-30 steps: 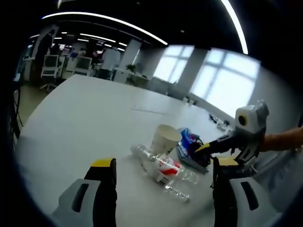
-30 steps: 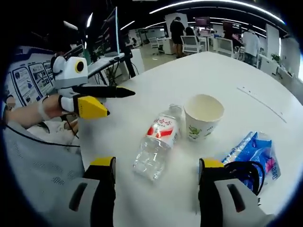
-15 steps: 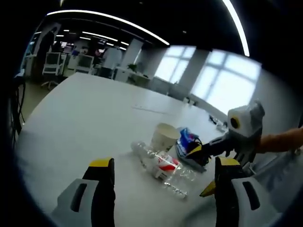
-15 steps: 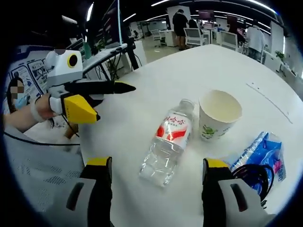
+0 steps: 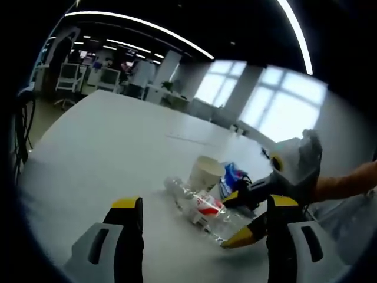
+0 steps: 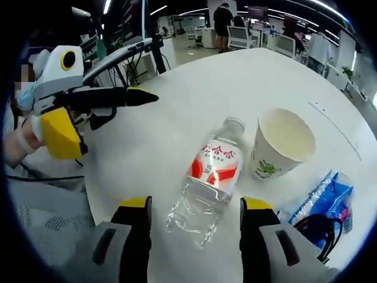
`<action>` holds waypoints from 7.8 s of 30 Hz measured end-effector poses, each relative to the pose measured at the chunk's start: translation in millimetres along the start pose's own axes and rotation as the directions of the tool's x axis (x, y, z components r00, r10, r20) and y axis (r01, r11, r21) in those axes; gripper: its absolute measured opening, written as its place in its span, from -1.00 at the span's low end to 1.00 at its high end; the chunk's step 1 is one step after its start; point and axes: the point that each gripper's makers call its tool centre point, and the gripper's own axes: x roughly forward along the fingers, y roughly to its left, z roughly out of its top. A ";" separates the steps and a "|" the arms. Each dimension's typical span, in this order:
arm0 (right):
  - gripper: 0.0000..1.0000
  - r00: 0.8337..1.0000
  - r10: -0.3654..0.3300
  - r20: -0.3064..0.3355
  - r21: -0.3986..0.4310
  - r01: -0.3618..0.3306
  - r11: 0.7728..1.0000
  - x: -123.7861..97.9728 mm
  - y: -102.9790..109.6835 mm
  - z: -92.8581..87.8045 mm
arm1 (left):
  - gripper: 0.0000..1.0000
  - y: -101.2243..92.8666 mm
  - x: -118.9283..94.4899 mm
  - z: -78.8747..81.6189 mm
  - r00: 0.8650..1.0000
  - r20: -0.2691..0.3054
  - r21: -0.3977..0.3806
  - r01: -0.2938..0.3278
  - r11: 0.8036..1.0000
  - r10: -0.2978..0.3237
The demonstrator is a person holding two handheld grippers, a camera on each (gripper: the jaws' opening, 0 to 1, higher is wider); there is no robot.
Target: Arrange the tabletop items into an orderly group along one side of the table until the central work area is clear of visible clutter.
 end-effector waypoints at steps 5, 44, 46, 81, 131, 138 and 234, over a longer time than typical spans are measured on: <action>0.08 1.000 -0.009 -0.008 -0.012 0.008 1.000 11.3 -1.2 5.1 | 0.67 2.0 -2.0 0.2 1.000 0.006 -0.011 -0.007 1.000 0.007; -0.26 0.997 -0.054 -0.047 -0.132 0.047 0.990 27.4 -9.2 15.0 | 0.58 21.9 30.6 -12.1 0.999 -0.038 -0.184 -0.006 0.983 -0.001; -0.27 0.998 -0.052 -0.034 -0.125 0.047 0.991 27.1 -8.7 15.4 | 0.57 25.6 35.8 -12.8 0.999 -0.037 -0.207 -0.010 0.978 0.002; -0.31 0.982 -0.023 0.189 -0.160 0.054 0.986 9.1 -4.2 21.5 | -0.43 57.6 59.0 -25.4 0.998 0.028 -0.392 -0.034 0.919 0.049; -0.32 0.919 -0.042 0.391 -0.093 0.085 0.992 -5.6 6.9 80.5 | -0.61 3.6 17.6 91.8 0.984 0.177 0.317 -0.043 0.947 -0.014; -0.32 0.917 -0.048 0.396 -0.066 0.081 0.995 3.3 3.5 82.7 | -0.61 0.0 19.7 92.5 0.987 0.159 0.387 -0.028 0.922 -0.037; 0.23 0.924 0.148 0.352 -0.176 -0.091 0.980 -3.9 24.0 42.0 | 0.20 -0.5 6.4 52.8 0.990 0.132 0.365 0.004 0.931 -0.056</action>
